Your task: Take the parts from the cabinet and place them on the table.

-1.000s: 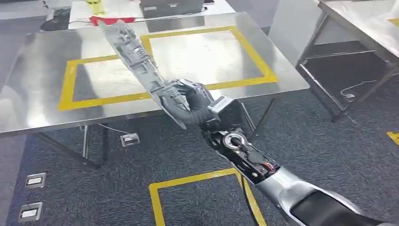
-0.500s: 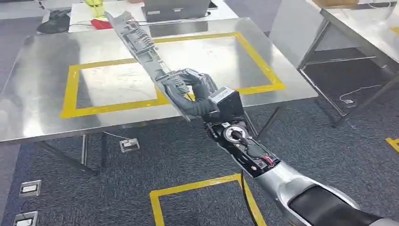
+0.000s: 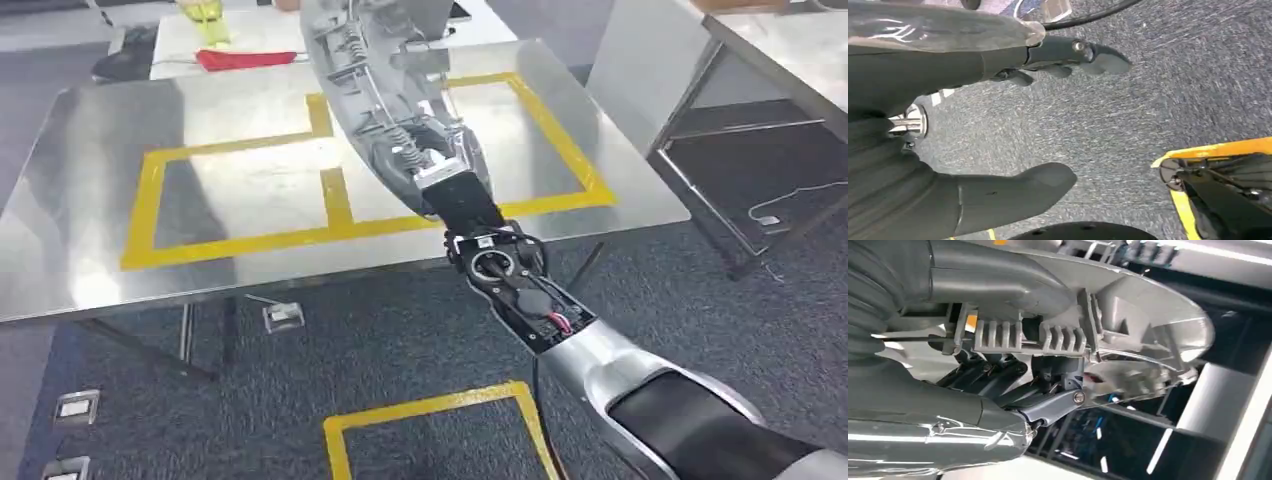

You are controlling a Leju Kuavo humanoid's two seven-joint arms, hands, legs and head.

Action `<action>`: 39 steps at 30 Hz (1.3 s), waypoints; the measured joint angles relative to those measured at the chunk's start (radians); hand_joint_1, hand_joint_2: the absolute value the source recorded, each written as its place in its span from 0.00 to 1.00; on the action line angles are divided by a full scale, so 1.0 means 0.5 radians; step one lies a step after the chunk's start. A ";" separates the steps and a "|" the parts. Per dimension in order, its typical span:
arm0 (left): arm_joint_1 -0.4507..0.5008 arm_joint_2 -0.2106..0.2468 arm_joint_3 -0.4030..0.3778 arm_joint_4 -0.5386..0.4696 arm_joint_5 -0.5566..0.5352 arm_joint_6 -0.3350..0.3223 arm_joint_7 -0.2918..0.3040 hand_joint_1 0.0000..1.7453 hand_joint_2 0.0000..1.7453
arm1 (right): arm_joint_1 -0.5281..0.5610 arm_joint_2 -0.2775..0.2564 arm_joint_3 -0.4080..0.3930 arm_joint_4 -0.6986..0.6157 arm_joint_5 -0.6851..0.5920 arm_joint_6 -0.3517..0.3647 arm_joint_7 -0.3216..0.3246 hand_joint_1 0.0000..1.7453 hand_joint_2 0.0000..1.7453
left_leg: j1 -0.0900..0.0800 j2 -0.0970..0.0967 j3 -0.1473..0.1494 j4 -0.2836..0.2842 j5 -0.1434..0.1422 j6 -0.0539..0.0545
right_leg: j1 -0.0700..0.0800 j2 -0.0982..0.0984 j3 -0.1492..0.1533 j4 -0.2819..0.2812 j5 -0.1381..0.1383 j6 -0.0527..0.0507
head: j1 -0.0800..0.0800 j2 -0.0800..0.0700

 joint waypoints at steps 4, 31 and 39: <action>0.010 0.000 0.000 0.000 -0.005 0.000 -0.002 0.00 1.00 | -0.036 0.000 -0.006 0.116 0.020 -0.038 0.009 1.00 1.00 | 0.000 0.001 -0.293 0.344 -0.049 0.001 | 0.008 0.004 0.035 -0.001 -0.038 -0.015 | -0.021 0.000; 0.006 0.004 0.000 0.000 -0.025 -0.019 -0.021 0.00 1.00 | -0.254 0.018 0.027 0.711 0.371 -0.203 0.147 1.00 1.00 | 0.009 -0.011 0.139 -0.294 0.106 0.009 | -0.013 0.004 -0.085 0.027 0.034 0.046 | 0.028 0.000; 0.011 0.002 0.000 0.000 -0.024 -0.020 -0.030 0.00 1.00 | -0.280 0.027 0.029 0.825 0.791 -0.323 0.339 1.00 1.00 | 0.010 0.003 -0.294 0.313 -0.024 -0.001 | -0.004 0.013 -0.010 0.022 -0.025 0.007 | -0.024 0.000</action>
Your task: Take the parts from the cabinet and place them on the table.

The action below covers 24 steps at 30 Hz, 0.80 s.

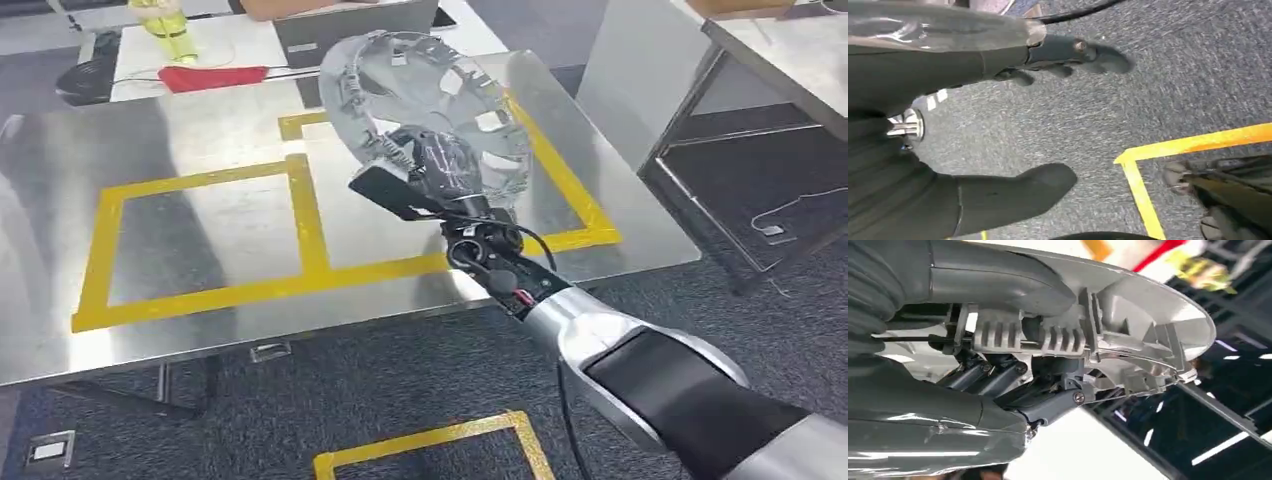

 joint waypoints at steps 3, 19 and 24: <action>0.003 0.005 0.000 0.000 0.001 0.000 0.000 0.00 1.00 | -0.009 0.005 0.002 0.038 0.226 -0.005 0.119 1.00 1.00 | -0.021 0.000 0.164 -0.535 0.370 0.054 | 0.005 0.006 0.055 -0.003 -0.042 0.007 | -0.005 0.000; 0.003 0.011 0.000 0.001 -0.030 -0.021 -0.030 0.00 1.00 | -0.039 0.062 0.251 0.407 0.758 0.295 0.533 1.00 1.00 | -0.039 -0.016 0.194 -0.596 0.312 0.053 | 0.015 -0.007 0.074 -0.032 -0.077 0.024 | 0.023 0.000; 0.003 0.009 0.000 0.000 -0.039 -0.025 -0.033 0.00 1.00 | -0.032 0.069 0.285 0.491 0.759 0.328 0.578 0.00 1.00 | -0.039 -0.014 0.195 -0.596 0.315 0.058 | 0.015 -0.008 0.074 -0.033 -0.073 0.037 | 0.023 0.000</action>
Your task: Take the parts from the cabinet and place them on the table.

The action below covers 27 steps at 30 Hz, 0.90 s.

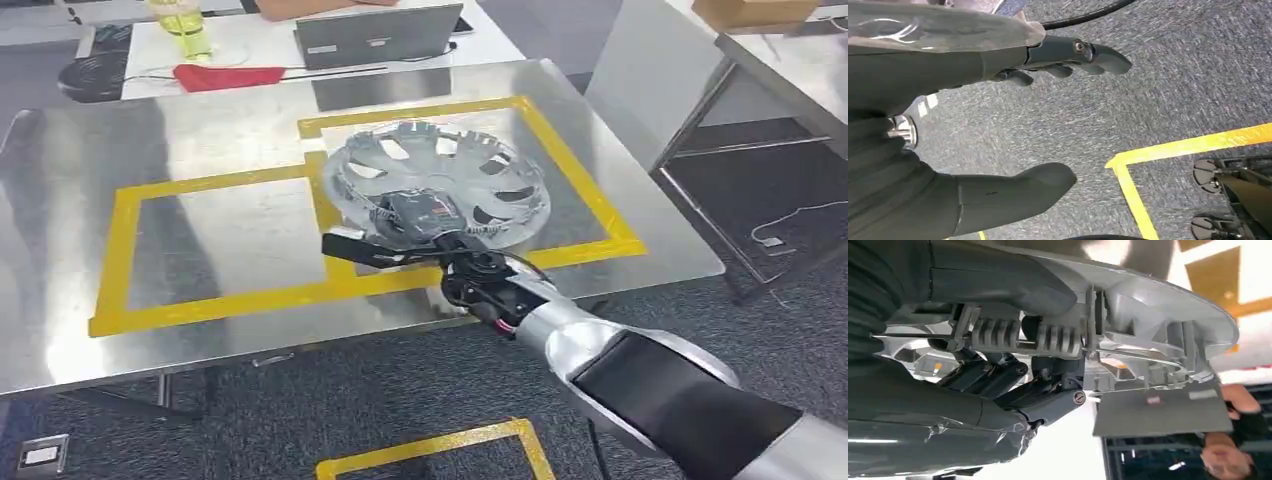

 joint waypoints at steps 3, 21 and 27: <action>0.000 0.000 -0.001 0.000 -0.002 -0.003 0.000 0.00 1.00 | -0.007 0.003 0.021 0.053 -0.002 0.003 0.019 0.00 1.00 | 0.000 0.002 0.003 -0.001 0.003 0.003 | 0.000 0.000 0.001 0.000 0.003 0.004 | -0.003 0.000; 0.001 -0.001 -0.001 0.001 0.040 0.020 0.003 0.00 0.00 | -0.065 0.008 -0.120 0.079 -0.872 0.235 -0.663 0.00 0.00 | 0.002 0.006 0.034 -0.010 0.004 0.000 | 0.002 0.002 0.026 0.000 0.002 0.003 | -0.008 0.000; 0.003 -0.001 -0.001 0.001 0.069 0.034 0.019 0.00 0.00 | 0.038 0.003 -0.266 -0.248 -1.769 0.717 -0.883 0.00 0.00 | 0.006 0.007 0.040 -0.011 0.004 0.000 | 0.001 0.002 0.027 -0.001 0.001 0.002 | -0.008 0.000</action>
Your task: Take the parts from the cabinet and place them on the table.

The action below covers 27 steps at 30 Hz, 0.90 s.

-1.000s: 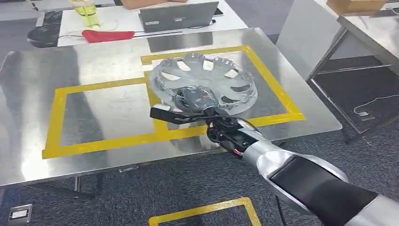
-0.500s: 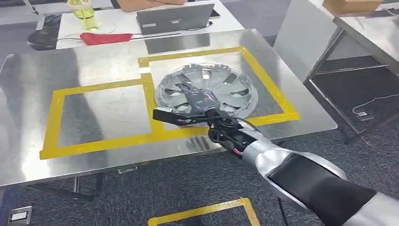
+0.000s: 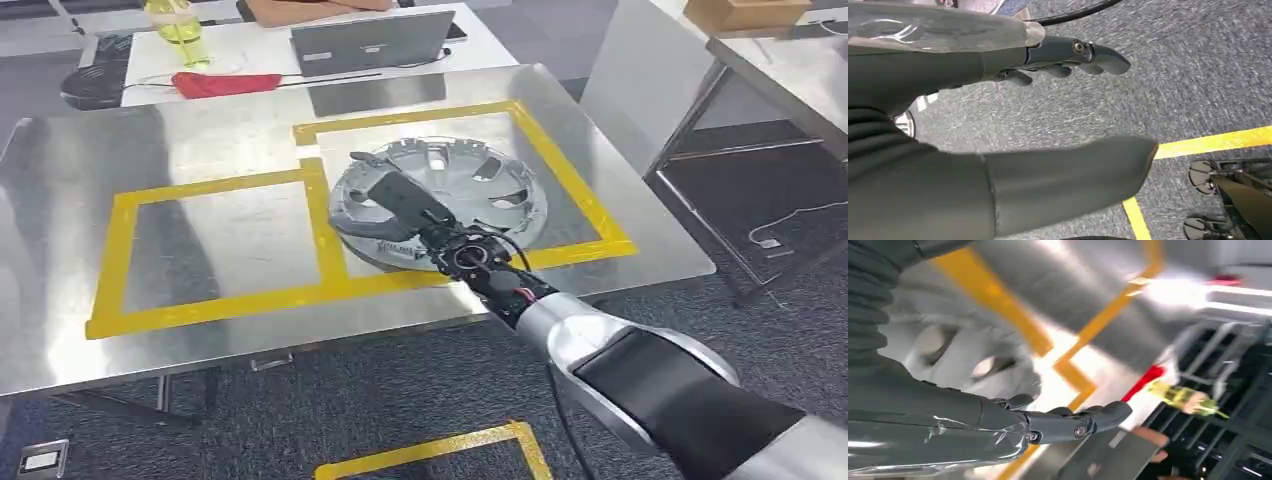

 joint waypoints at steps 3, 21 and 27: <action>0.001 0.001 0.000 0.000 0.005 0.003 0.002 0.00 0.00 | 0.111 -0.026 -0.015 -0.266 -0.199 0.059 0.043 0.00 0.00 | 0.000 0.000 0.000 0.000 0.000 0.000 | 0.000 0.000 -0.001 0.000 0.000 0.000 | -0.001 0.000; 0.009 0.002 0.001 0.000 -0.005 0.008 0.008 0.00 0.00 | 0.795 -0.166 0.111 -1.630 -0.678 1.051 0.049 0.00 0.00 | -0.006 0.002 0.003 -0.001 -0.007 -0.004 | 0.000 0.003 0.002 -0.002 -0.005 0.000 | -0.002 0.000; 0.009 0.007 0.001 -0.001 -0.012 0.010 0.024 0.00 0.00 | 0.847 -0.190 0.118 -1.725 -0.692 1.053 0.050 0.00 0.00 | -0.011 0.002 0.002 0.010 -0.017 0.008 | -0.006 0.003 0.005 -0.002 -0.010 0.008 | -0.003 0.000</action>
